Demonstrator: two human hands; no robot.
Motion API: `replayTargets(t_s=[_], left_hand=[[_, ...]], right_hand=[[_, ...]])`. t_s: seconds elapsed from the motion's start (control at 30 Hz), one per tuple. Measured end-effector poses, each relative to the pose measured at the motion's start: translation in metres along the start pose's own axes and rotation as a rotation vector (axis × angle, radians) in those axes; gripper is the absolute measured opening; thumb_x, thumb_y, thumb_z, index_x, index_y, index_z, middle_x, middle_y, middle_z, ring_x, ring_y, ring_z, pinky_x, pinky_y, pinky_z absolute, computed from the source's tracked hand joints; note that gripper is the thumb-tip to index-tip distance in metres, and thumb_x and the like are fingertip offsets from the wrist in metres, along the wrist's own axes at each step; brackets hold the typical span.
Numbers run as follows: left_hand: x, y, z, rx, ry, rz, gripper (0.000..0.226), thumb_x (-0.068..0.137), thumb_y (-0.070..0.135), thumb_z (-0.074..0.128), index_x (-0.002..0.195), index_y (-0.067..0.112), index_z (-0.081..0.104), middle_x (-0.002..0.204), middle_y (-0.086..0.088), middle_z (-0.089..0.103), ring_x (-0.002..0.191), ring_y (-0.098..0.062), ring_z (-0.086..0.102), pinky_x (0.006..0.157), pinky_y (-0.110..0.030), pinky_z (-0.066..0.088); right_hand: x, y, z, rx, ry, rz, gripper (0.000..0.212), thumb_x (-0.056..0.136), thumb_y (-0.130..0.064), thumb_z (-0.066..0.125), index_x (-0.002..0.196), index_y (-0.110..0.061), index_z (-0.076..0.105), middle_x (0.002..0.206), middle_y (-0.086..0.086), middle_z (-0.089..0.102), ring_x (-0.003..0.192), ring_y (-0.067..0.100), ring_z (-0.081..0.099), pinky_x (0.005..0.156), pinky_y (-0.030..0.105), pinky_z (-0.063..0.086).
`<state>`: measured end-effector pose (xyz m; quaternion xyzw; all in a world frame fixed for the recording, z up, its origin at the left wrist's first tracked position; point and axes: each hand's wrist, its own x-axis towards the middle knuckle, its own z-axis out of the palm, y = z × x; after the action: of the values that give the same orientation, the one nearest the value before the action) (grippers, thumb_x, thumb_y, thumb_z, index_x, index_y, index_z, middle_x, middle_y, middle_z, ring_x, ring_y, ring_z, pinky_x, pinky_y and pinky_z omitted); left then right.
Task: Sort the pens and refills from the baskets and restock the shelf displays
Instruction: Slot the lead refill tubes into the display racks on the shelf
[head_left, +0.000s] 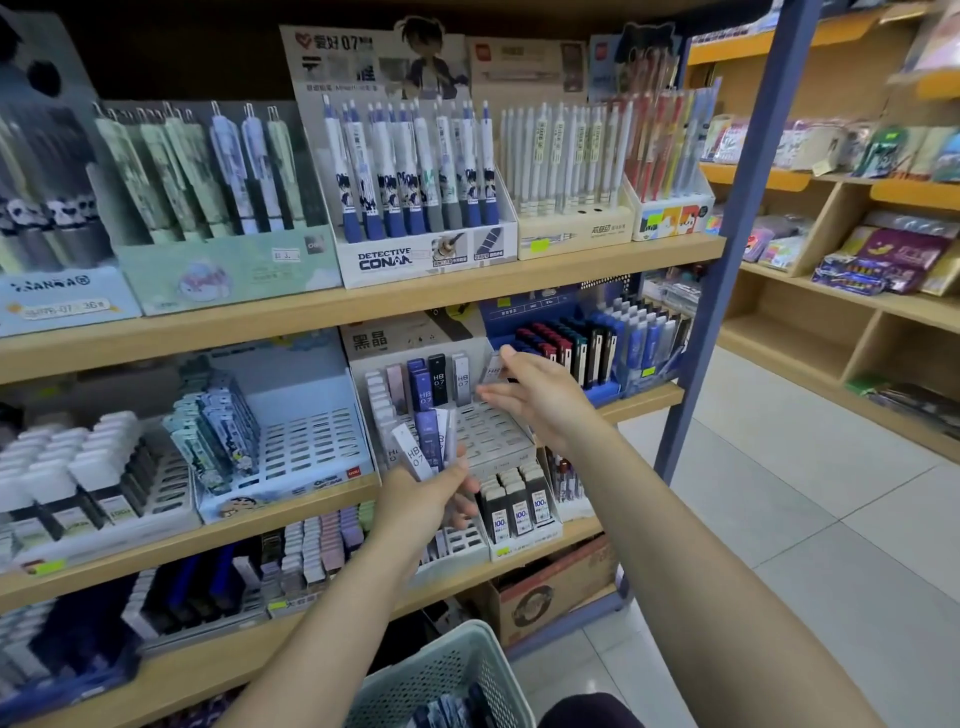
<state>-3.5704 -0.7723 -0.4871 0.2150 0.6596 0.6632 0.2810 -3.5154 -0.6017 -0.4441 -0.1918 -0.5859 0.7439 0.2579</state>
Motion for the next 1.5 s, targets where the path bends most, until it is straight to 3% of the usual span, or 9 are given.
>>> replayTargets(t_s=[0.47, 0.6, 0.83, 1.0, 1.07, 1.2, 1.27, 1.4, 1.5], left_hand=[[0.009, -0.004, -0.013, -0.031, -0.106, -0.012, 0.014, 0.100, 0.016, 0.060, 0.111, 0.012, 0.067, 0.079, -0.009, 0.075, 0.067, -0.023, 0.068, 0.057, -0.030, 0.058], [0.009, -0.002, -0.015, -0.044, -0.119, -0.017, 0.014, 0.099, 0.017, 0.061, 0.109, 0.010, 0.067, 0.079, -0.009, 0.075, 0.065, -0.021, 0.067, 0.057, -0.029, 0.058], [0.010, -0.004, -0.016, -0.059, -0.125, -0.023, 0.016, 0.099, 0.018, 0.062, 0.110, 0.008, 0.067, 0.079, -0.010, 0.074, 0.063, -0.020, 0.068, 0.056, -0.029, 0.058], [0.010, -0.004, -0.018, -0.075, -0.155, -0.025, 0.013, 0.100, 0.015, 0.059, 0.111, 0.014, 0.067, 0.079, -0.008, 0.074, 0.065, -0.020, 0.068, 0.059, -0.029, 0.059], [0.009, -0.003, -0.020, -0.079, -0.171, -0.020, 0.015, 0.101, 0.013, 0.058, 0.113, 0.013, 0.066, 0.079, -0.008, 0.074, 0.066, -0.020, 0.068, 0.060, -0.029, 0.059], [0.006, 0.000, -0.025, -0.079, -0.198, 0.002, 0.017, 0.102, 0.010, 0.055, 0.115, 0.007, 0.065, 0.087, -0.008, 0.077, 0.072, -0.021, 0.071, 0.061, -0.029, 0.058], [0.004, 0.003, -0.027, -0.087, -0.203, 0.011, 0.017, 0.101, 0.009, 0.055, 0.114, 0.006, 0.066, 0.091, -0.011, 0.077, 0.073, -0.022, 0.073, 0.061, -0.028, 0.058], [0.000, 0.010, -0.026, -0.084, -0.205, 0.036, 0.017, 0.100, 0.008, 0.057, 0.113, 0.005, 0.066, 0.094, -0.014, 0.077, 0.076, -0.026, 0.074, 0.061, -0.027, 0.059], [-0.005, 0.013, -0.023, -0.099, -0.204, 0.049, 0.015, 0.100, 0.007, 0.056, 0.112, 0.006, 0.066, 0.093, -0.016, 0.077, 0.074, -0.027, 0.075, 0.059, -0.027, 0.058]], right_hand=[[0.040, 0.012, 0.010, -0.171, -0.042, 0.078, 0.049, 0.100, -0.035, 0.057, 0.134, -0.001, 0.050, 0.121, 0.019, 0.062, 0.097, 0.026, 0.074, 0.095, 0.038, 0.057], [0.043, 0.010, 0.017, -0.243, -0.017, 0.094, 0.039, 0.098, -0.037, 0.060, 0.121, -0.005, 0.054, 0.103, 0.013, 0.066, 0.097, 0.029, 0.073, 0.096, 0.040, 0.057], [0.048, 0.010, 0.023, -0.253, 0.169, 0.124, 0.034, 0.092, -0.030, 0.072, 0.111, -0.004, 0.063, 0.100, 0.014, 0.066, 0.081, 0.035, 0.075, 0.083, 0.046, 0.061], [0.048, 0.013, 0.030, -0.412, 0.300, -0.005, 0.022, 0.091, -0.032, 0.072, 0.078, -0.023, 0.058, 0.071, 0.002, 0.066, 0.069, 0.029, 0.075, 0.075, 0.048, 0.062], [0.046, 0.014, 0.031, -0.432, 0.343, -0.041, 0.018, 0.091, -0.031, 0.072, 0.089, -0.016, 0.063, 0.073, 0.005, 0.068, 0.065, 0.026, 0.074, 0.069, 0.043, 0.063], [0.031, 0.013, 0.030, -0.476, 0.364, -0.120, 0.035, 0.095, -0.029, 0.067, 0.123, -0.010, 0.057, 0.110, 0.004, 0.066, 0.062, 0.019, 0.073, 0.054, 0.024, 0.058], [0.011, 0.012, 0.028, -0.525, 0.317, -0.151, 0.032, 0.099, -0.033, 0.059, 0.121, -0.010, 0.062, 0.108, 0.002, 0.068, 0.060, 0.016, 0.070, 0.056, 0.026, 0.055], [-0.033, 0.010, 0.027, -0.435, -0.065, -0.053, 0.026, 0.097, -0.038, 0.061, 0.101, -0.015, 0.074, 0.075, -0.002, 0.070, 0.052, 0.012, 0.055, 0.051, 0.023, 0.046], [-0.045, 0.013, 0.028, -0.437, -0.131, -0.074, 0.022, 0.095, -0.027, 0.066, 0.092, -0.006, 0.072, 0.067, 0.004, 0.062, 0.049, 0.011, 0.050, 0.047, 0.021, 0.041]])
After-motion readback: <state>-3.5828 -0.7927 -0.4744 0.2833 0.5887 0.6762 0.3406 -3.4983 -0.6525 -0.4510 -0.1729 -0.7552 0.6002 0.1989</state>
